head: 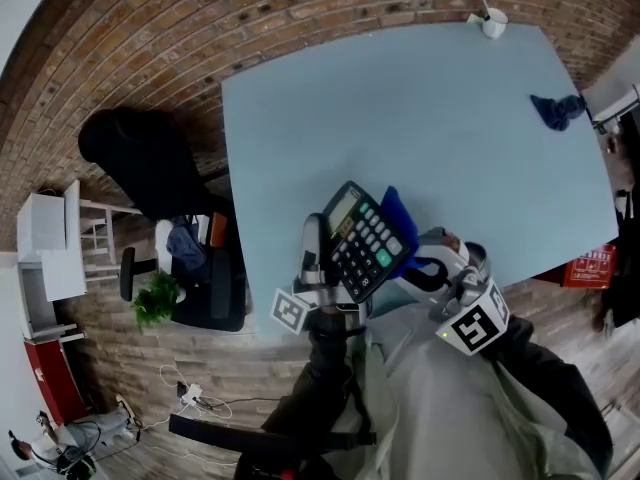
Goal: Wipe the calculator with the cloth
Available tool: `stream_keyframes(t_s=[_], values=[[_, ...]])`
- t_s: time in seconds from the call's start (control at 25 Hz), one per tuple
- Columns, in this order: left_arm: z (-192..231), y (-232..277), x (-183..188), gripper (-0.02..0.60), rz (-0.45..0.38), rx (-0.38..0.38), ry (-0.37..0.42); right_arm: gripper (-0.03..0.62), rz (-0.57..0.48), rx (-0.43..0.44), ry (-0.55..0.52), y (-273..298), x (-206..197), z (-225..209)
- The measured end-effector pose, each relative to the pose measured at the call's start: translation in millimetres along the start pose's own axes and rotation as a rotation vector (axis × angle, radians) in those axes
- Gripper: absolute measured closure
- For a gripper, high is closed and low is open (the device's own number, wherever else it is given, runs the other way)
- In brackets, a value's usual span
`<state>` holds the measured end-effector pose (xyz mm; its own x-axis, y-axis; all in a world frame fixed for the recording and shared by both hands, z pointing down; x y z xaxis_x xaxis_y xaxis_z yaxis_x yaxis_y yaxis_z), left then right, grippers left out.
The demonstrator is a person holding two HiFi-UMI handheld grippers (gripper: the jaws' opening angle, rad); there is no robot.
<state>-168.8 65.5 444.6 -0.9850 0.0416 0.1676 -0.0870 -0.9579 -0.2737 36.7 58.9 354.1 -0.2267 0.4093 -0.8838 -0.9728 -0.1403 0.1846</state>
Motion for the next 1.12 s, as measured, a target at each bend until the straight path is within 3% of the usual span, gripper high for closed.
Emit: stream_keyframes(t_s=[0.12, 0.24, 0.48, 0.56, 0.64, 0.8, 0.88, 1.12], values=[[2.0, 0.6, -0.7, 0.534, -0.023, 0.021, -0.010, 0.542, -0.014, 0.120, -0.067, 3.7, 11.9, 27.4], [0.9, -0.8, 4.7, 0.534, -0.053, 0.017, -0.001, 0.542, -0.042, 0.143, -0.050, -2.4, 17.3, 32.9], [-9.0, -2.4, 12.8, 0.534, -0.071, -0.018, 0.021, 0.545, -0.110, -0.043, 0.048, -21.6, 22.0, -13.9], [-10.2, -1.4, 11.6, 0.534, -0.072, -0.014, 0.038, 0.545, -0.121, -0.066, 0.077, -23.2, 22.2, -18.1], [-8.7, -1.3, 10.9, 0.534, -0.080, -0.002, 0.051, 0.545, -0.132, -0.018, 0.085, -19.6, 26.0, -9.1], [-5.6, -2.0, 11.2, 0.534, -0.081, 0.016, 0.076, 0.545, -0.089, 0.184, 0.016, -6.5, 31.2, 27.0], [-3.8, -2.2, 11.1, 0.534, -0.062, 0.004, 0.060, 0.545, -0.107, 0.217, 0.011, -4.4, 30.9, 34.3], [-5.0, -3.4, 14.6, 0.532, -0.021, -0.079, -0.024, 0.545, -0.100, 0.106, 0.031, -15.5, 15.0, 10.0]])
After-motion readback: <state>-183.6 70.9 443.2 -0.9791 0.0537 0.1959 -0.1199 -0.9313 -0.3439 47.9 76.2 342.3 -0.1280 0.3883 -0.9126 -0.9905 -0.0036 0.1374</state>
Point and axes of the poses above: the fingertips, and each gripper's own axes: y forward along the fingers, z to its left, x out of its top, the point moved 9 cm from there along -y, backward along the fingers, and after that the axes turned 4 degrees about x, right-handed, at the moved point
